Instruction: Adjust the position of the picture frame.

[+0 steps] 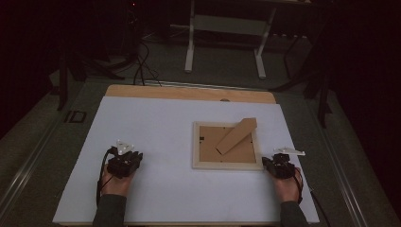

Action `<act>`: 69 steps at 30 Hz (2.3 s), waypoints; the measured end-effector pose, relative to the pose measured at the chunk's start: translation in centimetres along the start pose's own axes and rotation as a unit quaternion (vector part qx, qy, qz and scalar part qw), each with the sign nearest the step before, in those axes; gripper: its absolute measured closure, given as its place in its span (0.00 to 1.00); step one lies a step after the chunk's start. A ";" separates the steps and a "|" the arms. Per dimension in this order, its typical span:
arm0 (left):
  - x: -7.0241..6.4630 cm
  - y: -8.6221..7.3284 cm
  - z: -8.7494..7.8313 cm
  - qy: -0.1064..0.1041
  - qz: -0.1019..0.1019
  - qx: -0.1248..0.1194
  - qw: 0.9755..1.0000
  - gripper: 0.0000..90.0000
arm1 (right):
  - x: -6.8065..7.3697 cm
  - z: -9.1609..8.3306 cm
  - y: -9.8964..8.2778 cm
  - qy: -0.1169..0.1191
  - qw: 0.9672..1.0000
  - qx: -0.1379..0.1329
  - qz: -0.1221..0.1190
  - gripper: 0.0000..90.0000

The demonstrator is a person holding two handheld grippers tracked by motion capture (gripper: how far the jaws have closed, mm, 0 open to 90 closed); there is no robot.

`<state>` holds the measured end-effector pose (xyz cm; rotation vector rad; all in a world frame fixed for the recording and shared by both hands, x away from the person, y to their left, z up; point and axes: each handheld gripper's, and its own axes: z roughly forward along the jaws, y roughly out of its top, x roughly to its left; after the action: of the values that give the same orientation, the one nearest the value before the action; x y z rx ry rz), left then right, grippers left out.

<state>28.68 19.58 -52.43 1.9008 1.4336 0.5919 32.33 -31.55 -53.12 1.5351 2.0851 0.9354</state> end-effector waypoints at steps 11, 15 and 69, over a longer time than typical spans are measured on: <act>0.1 0.0 -0.2 -0.003 -0.005 -0.005 1.000 0.83 | 0.6 0.1 0.0 0.007 1.000 0.001 -0.011 1.00; 0.2 0.0 -0.3 -0.009 -0.009 -0.010 1.000 0.82 | 0.7 0.1 0.0 0.010 1.000 0.002 -0.016 1.00; 0.2 -0.1 -0.2 -0.017 -0.004 -0.010 1.000 0.77 | 3.8 0.4 0.0 0.075 0.992 0.016 -0.102 1.00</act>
<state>28.55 19.81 -52.38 1.8797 1.4088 0.5659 31.39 -27.87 -53.09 1.2714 2.3216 0.9715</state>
